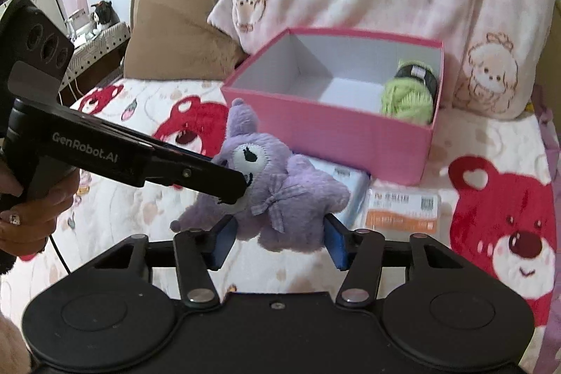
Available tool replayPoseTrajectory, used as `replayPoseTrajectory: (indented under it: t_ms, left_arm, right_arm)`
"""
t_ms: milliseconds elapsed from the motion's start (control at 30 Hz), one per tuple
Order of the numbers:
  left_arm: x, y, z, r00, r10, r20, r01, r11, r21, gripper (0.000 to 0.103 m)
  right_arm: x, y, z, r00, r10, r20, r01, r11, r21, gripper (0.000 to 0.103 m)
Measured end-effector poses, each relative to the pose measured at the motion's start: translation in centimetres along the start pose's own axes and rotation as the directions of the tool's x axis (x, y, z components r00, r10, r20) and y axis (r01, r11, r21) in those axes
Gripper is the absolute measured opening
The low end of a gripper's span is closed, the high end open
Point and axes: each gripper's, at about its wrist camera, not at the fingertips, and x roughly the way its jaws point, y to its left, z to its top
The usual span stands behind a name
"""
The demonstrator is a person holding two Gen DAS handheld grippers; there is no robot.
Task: Organize objects
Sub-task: 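Carry the plush doll with the left gripper into the pink box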
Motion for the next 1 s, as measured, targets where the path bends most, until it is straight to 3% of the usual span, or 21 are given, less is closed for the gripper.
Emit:
replayPoseTrajectory:
  t_ms: [267,433,567,733,1000]
  left_arm:
    - [-1.8,-0.8,6.9,0.996,0.084,-0.016,-0.084,0.996,0.011,0.039]
    - [-0.8,-0.9,12.4,0.986,0.165,-0.017,-0.165,0.986,0.012,0.039]
    - [2.4,0.7,15.6,0.975,0.222,-0.031,-0.222,0.975,-0.001,0.039]
    - [7.6,4.9,18.1,0.97,0.24,-0.045,-0.243,0.967,-0.072,0.039]
    - [14.6,10.4,20.2,0.961,0.256,-0.101,-0.27,0.95,-0.159,0.039]
  right_arm:
    - [0.2,-0.4,6.6,0.999,-0.009,0.045,0.009,1.0,0.0,0.053]
    - [2.9,-1.7,11.4,0.999,-0.031,0.043,0.032,0.999,-0.04,0.051]
    - [7.1,-4.0,14.7,0.999,-0.045,-0.004,0.044,0.997,-0.061,0.049]
    - [13.0,-6.9,17.4,0.995,-0.075,-0.069,0.069,0.994,-0.079,0.049]
    - [20.7,-9.4,19.0,0.979,-0.125,-0.163,0.113,0.99,-0.081,0.045]
